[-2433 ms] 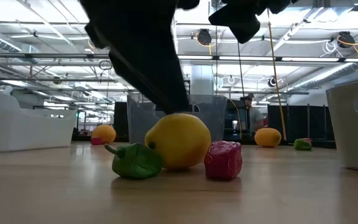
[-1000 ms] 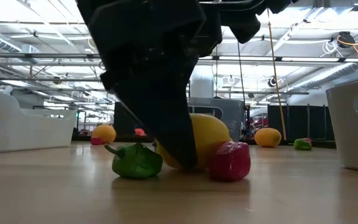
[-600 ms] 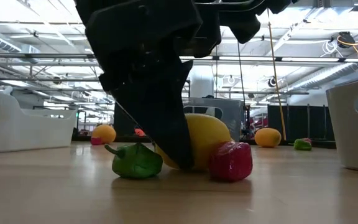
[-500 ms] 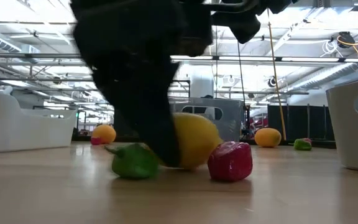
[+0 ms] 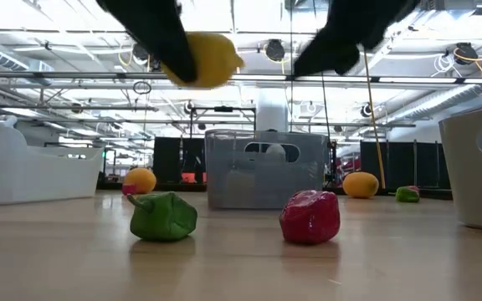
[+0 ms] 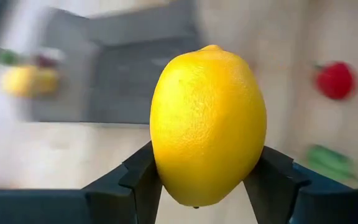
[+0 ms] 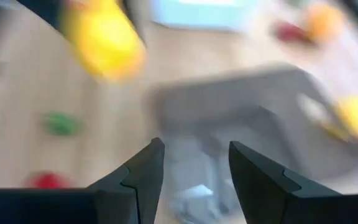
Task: Sort produce into baskets
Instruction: Put the lemon into the black bin
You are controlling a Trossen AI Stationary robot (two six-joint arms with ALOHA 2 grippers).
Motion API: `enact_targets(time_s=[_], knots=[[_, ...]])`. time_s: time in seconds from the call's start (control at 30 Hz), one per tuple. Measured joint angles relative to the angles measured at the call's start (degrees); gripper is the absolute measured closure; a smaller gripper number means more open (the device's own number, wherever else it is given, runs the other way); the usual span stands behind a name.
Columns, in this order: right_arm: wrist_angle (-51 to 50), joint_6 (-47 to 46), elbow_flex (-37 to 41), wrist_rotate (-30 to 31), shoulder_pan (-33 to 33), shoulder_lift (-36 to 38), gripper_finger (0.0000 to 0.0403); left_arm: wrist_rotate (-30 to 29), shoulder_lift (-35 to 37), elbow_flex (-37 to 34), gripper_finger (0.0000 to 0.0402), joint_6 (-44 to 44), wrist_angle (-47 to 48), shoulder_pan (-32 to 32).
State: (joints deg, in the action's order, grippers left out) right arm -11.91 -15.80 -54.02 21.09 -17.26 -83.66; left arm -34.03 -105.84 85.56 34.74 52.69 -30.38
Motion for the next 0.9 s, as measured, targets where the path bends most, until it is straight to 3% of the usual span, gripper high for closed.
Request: enact_targets(time_s=[0.2, 0.37, 0.57, 0.9], knots=[[-7.2, -11.2, 0.1, 3.0, 6.0, -0.8, 0.0232, -6.0, 4.9, -0.3, 0.0206, -1.7, 3.4, 3.7], [-11.0, -16.9, 0.1, 2.4, 9.3, -4.6, 0.024, -3.4, 5.4, -2.2, 0.0206, -6.7, 0.6, 8.9], [-12.2, -20.0, 0.0, -4.7, 10.9, -8.3, 0.0261, -0.8, 5.3, -5.1, 0.0206, -7.1, -1.1, 12.5], [-8.0, -20.0, 0.0, -11.2, 11.3, -12.9, 0.0288, -0.1, 5.3, -8.3, 0.0206, -7.0, -4.4, 12.2]])
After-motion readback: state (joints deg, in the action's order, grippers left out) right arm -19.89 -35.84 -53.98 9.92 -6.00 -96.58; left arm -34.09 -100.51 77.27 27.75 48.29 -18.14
